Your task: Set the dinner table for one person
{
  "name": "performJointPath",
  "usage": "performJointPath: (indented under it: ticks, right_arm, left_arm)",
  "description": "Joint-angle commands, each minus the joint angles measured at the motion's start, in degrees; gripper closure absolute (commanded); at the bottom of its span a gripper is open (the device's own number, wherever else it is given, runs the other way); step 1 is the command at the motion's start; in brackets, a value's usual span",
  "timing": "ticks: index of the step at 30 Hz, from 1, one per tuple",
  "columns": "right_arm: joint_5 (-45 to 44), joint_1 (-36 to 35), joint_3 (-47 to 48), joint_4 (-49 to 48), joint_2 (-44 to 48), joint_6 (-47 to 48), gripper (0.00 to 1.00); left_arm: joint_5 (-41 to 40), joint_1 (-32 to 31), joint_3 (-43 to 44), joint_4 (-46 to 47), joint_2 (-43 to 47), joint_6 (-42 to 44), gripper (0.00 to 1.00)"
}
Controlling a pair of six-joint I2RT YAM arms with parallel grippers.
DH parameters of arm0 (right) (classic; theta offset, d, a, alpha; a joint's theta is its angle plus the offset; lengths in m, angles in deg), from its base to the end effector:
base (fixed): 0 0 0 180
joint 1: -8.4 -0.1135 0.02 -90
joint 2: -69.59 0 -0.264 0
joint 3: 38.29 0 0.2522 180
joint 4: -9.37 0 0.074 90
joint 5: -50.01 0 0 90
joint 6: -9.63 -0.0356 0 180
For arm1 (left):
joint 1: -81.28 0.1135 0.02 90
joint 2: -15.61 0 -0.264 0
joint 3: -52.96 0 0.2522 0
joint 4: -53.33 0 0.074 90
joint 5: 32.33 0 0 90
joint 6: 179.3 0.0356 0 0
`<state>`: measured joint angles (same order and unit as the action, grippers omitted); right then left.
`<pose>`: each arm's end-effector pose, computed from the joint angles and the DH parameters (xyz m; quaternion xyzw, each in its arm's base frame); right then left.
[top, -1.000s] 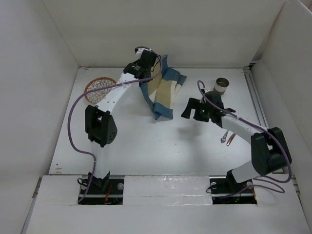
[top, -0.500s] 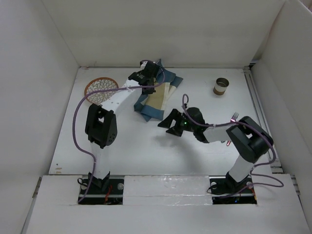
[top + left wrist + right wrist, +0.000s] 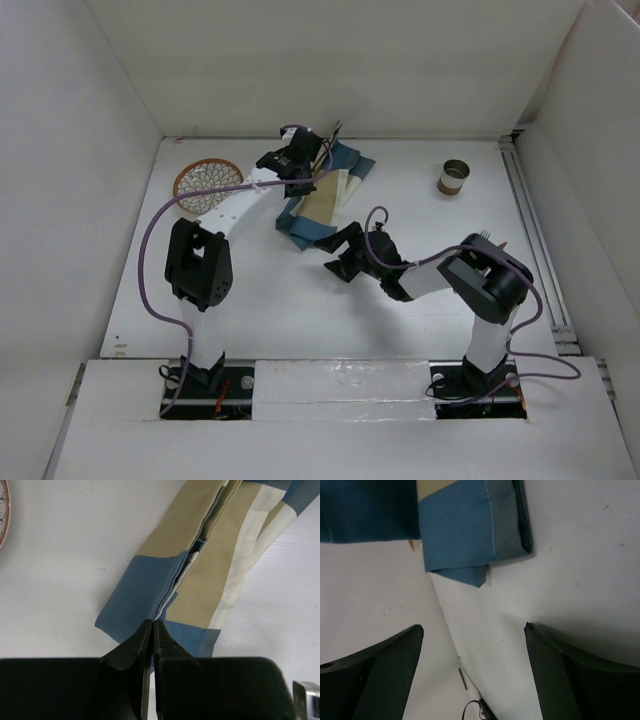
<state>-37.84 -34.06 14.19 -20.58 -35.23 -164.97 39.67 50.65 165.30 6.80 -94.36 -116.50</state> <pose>0.2521 0.2325 0.1273 0.2889 0.7790 0.5049 0.2340 0.3838 -0.2145 0.2969 -0.0337 0.9111 -0.0599 0.4064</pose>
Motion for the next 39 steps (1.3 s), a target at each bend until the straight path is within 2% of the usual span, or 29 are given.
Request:
performJointPath:
  ticks: [1, 7, 15, 20, 27, 28, 29, 30, 37, 39]
  right_arm:
    - [-4.18, 0.53, 4.08, -3.49, -3.1, -5.05, 0.12]
    - [-6.54, 1.06, 6.02, -4.11, -6.63, -9.61, 0.24]
    - [-12.78, 2.82, 7.16, 4.5, -5.93, -10.15, 0.33]
    - [-12.17, 5.62, 11.1, 7.49, -6.62, -8.83, 0.41]
    - [-11.21, 6.15, 11.91, 8.99, -7.25, -6.55, 0.67]
    - [-11.21, 6.16, 11.91, 8.99, -7.25, -5.94, 0.82]
    - [-11.21, 6.68, 11.91, 8.99, -7.25, -5.93, 0.93]
    - [-10.68, 7.21, 11.91, 8.99, -6.64, -5.23, 0.99]
    - [-10.68, 10.98, 8.05, 10.13, 0.56, 0.12, 1.0]
    - [-10.68, 12.65, 7.52, 14.31, 4.96, 3.81, 1.0]
  left_arm:
    - [-0.02, 0.13, -0.76, 0.52, 3.19, -1.01, 1.0]
    - [-0.02, 0.13, -0.76, -0.01, 3.71, -1.01, 1.0]
    - [1.12, 0.13, -1.99, -0.01, 4.77, -1.01, 1.0]
    - [1.74, 0.13, -3.05, 1.05, 6.0, -1.01, 1.0]
    - [2.27, 0.13, -3.05, 1.05, 6.53, -0.48, 1.0]
    - [2.27, 0.13, -3.05, 1.05, 6.53, -0.48, 1.0]
    - [2.27, 0.13, -3.05, 1.05, 6.53, -0.48, 1.0]
    - [2.27, 0.13, -3.05, 1.05, 6.53, -0.48, 1.0]
    - [2.27, 1.45, -1.82, 1.57, 6.53, -1.8, 1.0]
    - [2.27, 2.32, -1.82, 1.57, 7.84, -2.5, 1.0]
